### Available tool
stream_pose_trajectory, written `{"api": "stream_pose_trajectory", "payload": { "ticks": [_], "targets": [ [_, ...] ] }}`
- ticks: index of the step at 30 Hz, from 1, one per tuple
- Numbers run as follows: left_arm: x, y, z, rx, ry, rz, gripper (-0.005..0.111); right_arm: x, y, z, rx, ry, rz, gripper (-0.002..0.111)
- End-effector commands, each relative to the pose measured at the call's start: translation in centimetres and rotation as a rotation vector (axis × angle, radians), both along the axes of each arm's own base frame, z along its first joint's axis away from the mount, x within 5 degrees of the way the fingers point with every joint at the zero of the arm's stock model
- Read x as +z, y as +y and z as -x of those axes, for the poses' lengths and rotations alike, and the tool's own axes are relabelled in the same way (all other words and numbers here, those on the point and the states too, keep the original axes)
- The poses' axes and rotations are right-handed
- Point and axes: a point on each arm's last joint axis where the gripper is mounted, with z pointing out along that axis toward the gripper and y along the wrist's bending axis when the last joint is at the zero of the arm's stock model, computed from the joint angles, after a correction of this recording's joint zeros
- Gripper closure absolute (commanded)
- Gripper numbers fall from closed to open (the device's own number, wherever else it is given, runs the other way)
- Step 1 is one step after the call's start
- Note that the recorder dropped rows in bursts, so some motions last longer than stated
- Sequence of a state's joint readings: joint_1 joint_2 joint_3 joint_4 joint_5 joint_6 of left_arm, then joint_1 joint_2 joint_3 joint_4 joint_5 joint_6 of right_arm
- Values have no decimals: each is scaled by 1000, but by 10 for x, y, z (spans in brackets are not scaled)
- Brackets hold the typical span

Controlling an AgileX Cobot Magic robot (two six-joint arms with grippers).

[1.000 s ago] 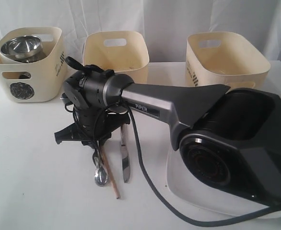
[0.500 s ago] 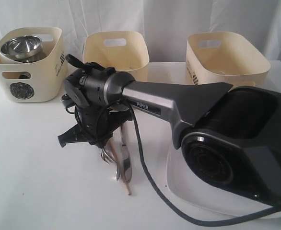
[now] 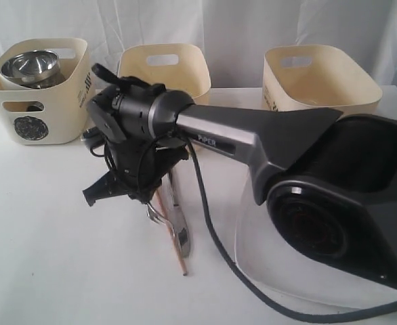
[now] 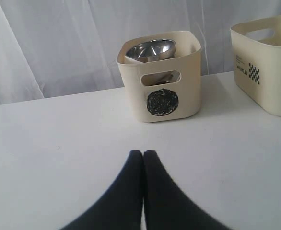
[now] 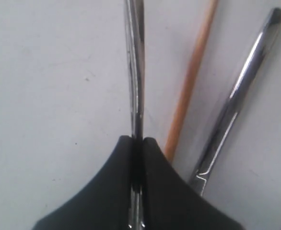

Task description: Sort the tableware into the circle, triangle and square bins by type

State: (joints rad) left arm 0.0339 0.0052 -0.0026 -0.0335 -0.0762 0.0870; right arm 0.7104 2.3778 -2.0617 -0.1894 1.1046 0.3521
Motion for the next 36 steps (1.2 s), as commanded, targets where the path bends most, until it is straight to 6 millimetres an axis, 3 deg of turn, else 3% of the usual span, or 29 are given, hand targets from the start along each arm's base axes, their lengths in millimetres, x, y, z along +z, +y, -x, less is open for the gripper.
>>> {"api": "stream_pose_trajectory", "payload": {
  "ticks": [1, 9, 16, 24, 31, 36],
  "targets": [
    [0, 0, 0, 1, -5, -2, 107, 61, -8, -1, 37, -178, -47, 108],
    [0, 0, 0, 1, -5, -2, 107, 133, -26, -1, 80, -422, -71, 108],
    [0, 0, 0, 1, -5, -2, 107, 167, -39, -24, 57, -601, -154, 108],
    [0, 0, 0, 1, -5, -2, 107, 155, -39, -49, 66, -677, -219, 108],
    [0, 0, 0, 1, -5, -2, 107, 151, -39, -49, 62, -661, -209, 108],
    [0, 0, 0, 1, -5, -2, 107, 155, -27, -49, 79, -697, -330, 108]
  ]
}}
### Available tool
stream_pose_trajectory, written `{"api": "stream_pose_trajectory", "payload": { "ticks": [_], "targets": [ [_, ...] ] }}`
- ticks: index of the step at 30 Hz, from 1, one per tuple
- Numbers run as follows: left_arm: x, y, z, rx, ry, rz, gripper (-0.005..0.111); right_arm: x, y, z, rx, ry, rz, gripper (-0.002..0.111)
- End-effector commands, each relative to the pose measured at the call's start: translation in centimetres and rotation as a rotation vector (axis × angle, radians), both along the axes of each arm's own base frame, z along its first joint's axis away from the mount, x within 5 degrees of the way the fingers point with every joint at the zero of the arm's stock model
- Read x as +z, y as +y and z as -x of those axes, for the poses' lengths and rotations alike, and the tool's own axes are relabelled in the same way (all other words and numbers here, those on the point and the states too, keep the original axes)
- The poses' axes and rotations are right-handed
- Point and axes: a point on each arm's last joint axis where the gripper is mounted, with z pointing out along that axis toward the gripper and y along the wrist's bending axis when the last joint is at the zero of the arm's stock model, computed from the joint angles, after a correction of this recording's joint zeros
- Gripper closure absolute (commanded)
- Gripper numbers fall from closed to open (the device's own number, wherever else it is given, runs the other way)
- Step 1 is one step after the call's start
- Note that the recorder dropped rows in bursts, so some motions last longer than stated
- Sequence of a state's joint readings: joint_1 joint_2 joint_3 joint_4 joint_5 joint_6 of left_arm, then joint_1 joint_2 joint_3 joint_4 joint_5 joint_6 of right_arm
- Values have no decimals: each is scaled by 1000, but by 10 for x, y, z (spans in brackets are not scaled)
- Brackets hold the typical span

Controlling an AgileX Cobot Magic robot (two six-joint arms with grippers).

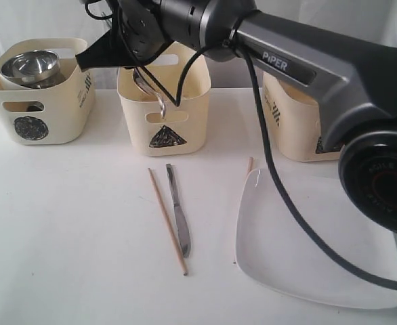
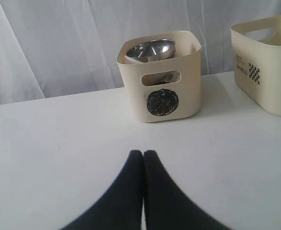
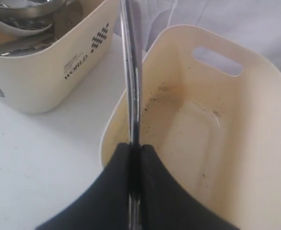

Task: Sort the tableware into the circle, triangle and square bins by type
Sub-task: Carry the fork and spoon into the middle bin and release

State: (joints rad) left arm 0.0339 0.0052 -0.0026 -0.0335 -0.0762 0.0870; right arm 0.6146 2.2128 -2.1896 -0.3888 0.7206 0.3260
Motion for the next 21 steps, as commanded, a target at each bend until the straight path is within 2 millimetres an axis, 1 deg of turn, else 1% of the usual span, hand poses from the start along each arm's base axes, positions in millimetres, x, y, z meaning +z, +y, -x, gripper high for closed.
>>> {"api": "stream_pose_trajectory", "payload": {
  "ticks": [1, 4, 10, 17, 21],
  "targets": [
    [0, 0, 0, 1, -5, -2, 107, 12, 10, 0, 55, -78, -95, 108],
    [0, 0, 0, 1, -5, -2, 107, 12, 16, -3, 83, -128, -129, 108],
    [0, 0, 0, 1, -5, -2, 107, 5, 26, -14, 106, -187, -160, 108],
    [0, 0, 0, 1, -5, -2, 107, 7, 24, -16, 73, -160, -145, 108],
    [0, 0, 0, 1, -5, -2, 107, 15, 20, -14, 47, -137, -132, 108]
  ]
}}
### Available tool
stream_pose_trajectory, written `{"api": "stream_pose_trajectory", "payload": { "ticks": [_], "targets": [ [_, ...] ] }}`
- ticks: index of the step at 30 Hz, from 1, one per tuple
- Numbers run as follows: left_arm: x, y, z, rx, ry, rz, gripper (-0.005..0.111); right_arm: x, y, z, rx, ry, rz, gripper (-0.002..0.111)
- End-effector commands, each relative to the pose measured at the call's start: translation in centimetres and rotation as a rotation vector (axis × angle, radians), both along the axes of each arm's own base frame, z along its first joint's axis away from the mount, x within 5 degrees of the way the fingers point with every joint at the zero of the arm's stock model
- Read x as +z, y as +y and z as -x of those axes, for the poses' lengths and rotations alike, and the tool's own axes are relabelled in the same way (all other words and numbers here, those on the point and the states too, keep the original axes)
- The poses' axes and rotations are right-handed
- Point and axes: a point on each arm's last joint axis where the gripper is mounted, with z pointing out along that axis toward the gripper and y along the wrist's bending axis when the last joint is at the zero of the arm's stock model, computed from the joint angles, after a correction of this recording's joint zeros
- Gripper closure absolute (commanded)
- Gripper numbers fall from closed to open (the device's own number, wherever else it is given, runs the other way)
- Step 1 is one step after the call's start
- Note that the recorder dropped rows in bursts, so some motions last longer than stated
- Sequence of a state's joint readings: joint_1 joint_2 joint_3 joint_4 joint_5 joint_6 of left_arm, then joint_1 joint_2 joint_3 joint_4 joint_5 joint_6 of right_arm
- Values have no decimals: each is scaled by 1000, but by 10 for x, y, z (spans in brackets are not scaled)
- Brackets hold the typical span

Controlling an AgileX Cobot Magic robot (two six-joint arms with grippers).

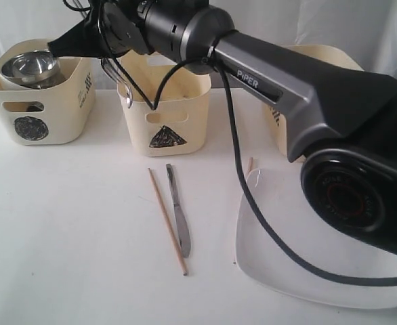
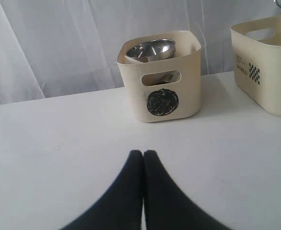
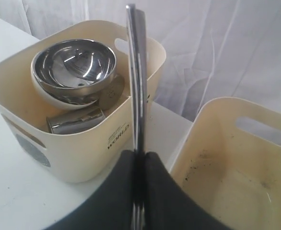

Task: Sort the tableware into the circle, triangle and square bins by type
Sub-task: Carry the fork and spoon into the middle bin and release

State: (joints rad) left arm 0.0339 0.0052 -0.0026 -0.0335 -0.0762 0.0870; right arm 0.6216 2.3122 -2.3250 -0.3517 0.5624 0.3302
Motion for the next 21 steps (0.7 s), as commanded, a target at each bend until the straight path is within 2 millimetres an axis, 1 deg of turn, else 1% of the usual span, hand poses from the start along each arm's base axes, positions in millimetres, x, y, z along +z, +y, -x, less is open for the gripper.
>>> {"api": "stream_pose_trajectory", "payload": {
  "ticks": [1, 7, 13, 14, 18, 19, 20, 21],
  "targets": [
    [0, 0, 0, 1, -5, -2, 107, 15, -5, 3, -23, -2, 5, 108],
    [0, 0, 0, 1, -5, -2, 107, 30, -16, 14, -32, 37, 93, 108],
    [0, 0, 0, 1, -5, -2, 107, 43, -26, 24, -42, 52, 115, 108],
    [0, 0, 0, 1, -5, -2, 107, 41, -27, 25, -40, 62, 130, 108],
    [0, 0, 0, 1, -7, -2, 107, 31, -43, 27, -52, 86, 186, 108],
    [0, 0, 0, 1, -7, -2, 107, 26, -50, 28, -59, 96, 210, 108],
    [0, 0, 0, 1, -7, -2, 107, 24, -57, 29, -65, 98, 220, 108],
    [0, 0, 0, 1, -7, -2, 107, 22, -68, 31, -73, 99, 231, 108]
  ]
}}
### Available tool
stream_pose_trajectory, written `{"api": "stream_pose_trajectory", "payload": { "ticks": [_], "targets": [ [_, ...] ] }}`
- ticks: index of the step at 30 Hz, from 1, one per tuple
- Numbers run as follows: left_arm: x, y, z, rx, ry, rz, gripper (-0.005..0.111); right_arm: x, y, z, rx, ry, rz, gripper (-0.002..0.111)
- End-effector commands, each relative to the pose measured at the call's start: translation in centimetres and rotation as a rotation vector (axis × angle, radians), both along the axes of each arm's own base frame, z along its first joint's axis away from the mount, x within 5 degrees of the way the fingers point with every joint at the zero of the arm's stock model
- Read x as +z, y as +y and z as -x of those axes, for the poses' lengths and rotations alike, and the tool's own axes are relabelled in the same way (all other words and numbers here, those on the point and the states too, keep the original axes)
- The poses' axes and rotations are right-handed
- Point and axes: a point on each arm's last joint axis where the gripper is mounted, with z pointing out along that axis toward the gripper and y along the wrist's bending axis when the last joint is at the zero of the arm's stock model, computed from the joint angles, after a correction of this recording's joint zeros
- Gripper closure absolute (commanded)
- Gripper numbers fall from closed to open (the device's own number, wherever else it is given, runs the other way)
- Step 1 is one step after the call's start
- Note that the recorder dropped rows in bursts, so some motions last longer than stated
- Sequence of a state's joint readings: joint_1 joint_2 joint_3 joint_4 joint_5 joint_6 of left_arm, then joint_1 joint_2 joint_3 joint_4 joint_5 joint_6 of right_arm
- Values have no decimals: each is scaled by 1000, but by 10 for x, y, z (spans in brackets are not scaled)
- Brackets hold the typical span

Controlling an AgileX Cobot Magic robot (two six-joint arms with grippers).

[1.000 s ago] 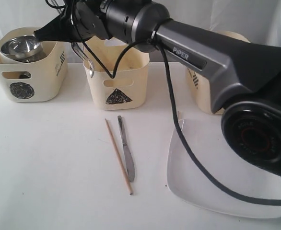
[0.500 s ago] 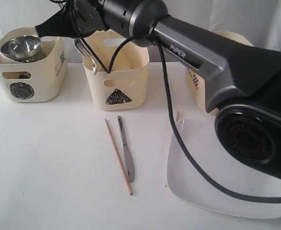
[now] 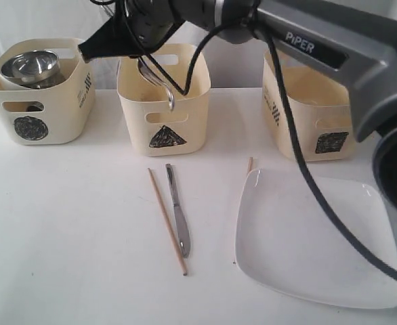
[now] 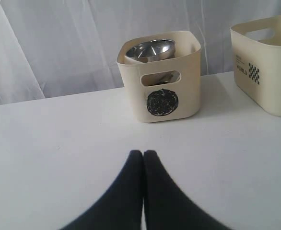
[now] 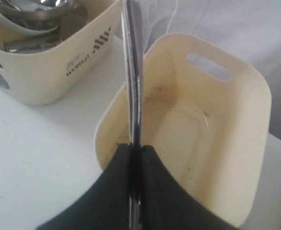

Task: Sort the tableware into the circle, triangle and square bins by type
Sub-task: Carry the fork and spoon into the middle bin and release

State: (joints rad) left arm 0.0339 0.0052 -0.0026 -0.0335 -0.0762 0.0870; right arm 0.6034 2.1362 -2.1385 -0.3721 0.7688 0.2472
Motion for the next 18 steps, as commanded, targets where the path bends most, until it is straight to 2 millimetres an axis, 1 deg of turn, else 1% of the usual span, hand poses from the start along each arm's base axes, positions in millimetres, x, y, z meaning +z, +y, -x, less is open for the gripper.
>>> {"api": "stream_pose_trajectory", "payload": {
  "ticks": [1, 2, 3, 5, 7, 9, 11, 14, 18],
  "targets": [
    [0, 0, 0, 1, -7, -2, 107, 5, -38, 5, -17, -50, 34, 108],
    [0, 0, 0, 1, -7, -2, 107, 8, -48, 7, -26, -73, 13, 108],
    [0, 0, 0, 1, -7, -2, 107, 6, -60, 5, -40, -87, -1, 108],
    [0, 0, 0, 1, -7, -2, 107, 1, -70, -1, -50, -101, -9, 108],
    [0, 0, 0, 1, -7, -2, 107, -7, -81, -15, -70, -120, -33, 108],
    [0, 0, 0, 1, -7, -2, 107, -16, -87, -29, -83, -154, -102, 108],
    [0, 0, 0, 1, -7, -2, 107, -22, -88, -38, -79, -180, -136, 108],
    [0, 0, 0, 1, -7, -2, 107, -27, -85, -50, -67, -217, -184, 108],
    [0, 0, 0, 1, -9, -2, 107, -22, -79, -61, -52, -275, -237, 108]
  ]
}}
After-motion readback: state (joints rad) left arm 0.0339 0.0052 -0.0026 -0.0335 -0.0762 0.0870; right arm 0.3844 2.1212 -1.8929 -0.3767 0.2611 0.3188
